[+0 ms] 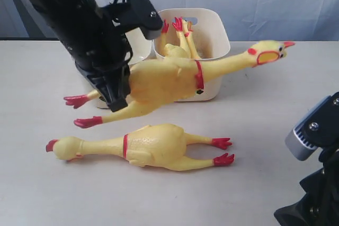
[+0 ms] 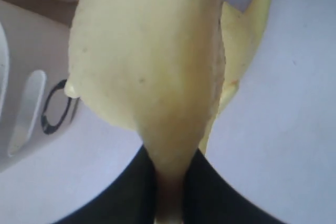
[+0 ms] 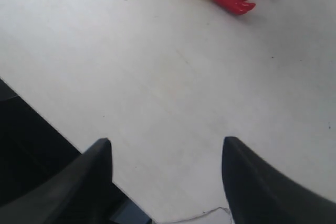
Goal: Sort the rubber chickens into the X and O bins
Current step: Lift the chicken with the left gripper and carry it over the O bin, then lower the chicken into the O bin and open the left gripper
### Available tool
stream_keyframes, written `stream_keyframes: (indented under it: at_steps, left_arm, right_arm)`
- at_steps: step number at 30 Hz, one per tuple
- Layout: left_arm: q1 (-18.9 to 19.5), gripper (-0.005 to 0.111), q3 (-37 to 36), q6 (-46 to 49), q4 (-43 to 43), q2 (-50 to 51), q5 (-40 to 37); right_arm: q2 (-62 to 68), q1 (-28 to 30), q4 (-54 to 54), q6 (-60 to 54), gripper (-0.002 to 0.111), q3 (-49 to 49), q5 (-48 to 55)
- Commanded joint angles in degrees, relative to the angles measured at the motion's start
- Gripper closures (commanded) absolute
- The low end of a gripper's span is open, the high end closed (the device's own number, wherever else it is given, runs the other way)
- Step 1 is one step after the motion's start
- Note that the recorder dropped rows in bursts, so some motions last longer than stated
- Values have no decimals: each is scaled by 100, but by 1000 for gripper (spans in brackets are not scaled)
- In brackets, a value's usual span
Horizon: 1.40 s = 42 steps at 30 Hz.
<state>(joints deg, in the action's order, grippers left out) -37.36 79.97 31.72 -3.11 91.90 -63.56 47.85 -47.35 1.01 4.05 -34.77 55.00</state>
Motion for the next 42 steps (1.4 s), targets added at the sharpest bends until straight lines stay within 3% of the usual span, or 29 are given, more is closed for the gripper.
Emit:
stream_keyframes:
  at_steps: [1,9,15,30,38,42]
  left_arm:
    - [399,107,17,-331,-295,-256,915]
    - [1204,107,17,-706,-1656,-289,3239]
    - [1617,107,17,-1382,-1909,-113,4540]
    - [1690,107,17,-1519,-2322,1210,5933]
    - [1784,107,17,-1500,-2171,1644,5782]
    - [1832,107,17,-1500,-1659,1767,5453]
  right_arm:
    - [-43,-8,16,1,50,18,-41]
    - [-43,-8,16,1,50,18,-41]
    - [-43,-8,16,1,50,18,-76]
    - [-43,-8,16,1,50,18,-153]
    - [-43,-8,16,1,50,31,-156]
    - [-43,-8,16,1,50,31,-156]
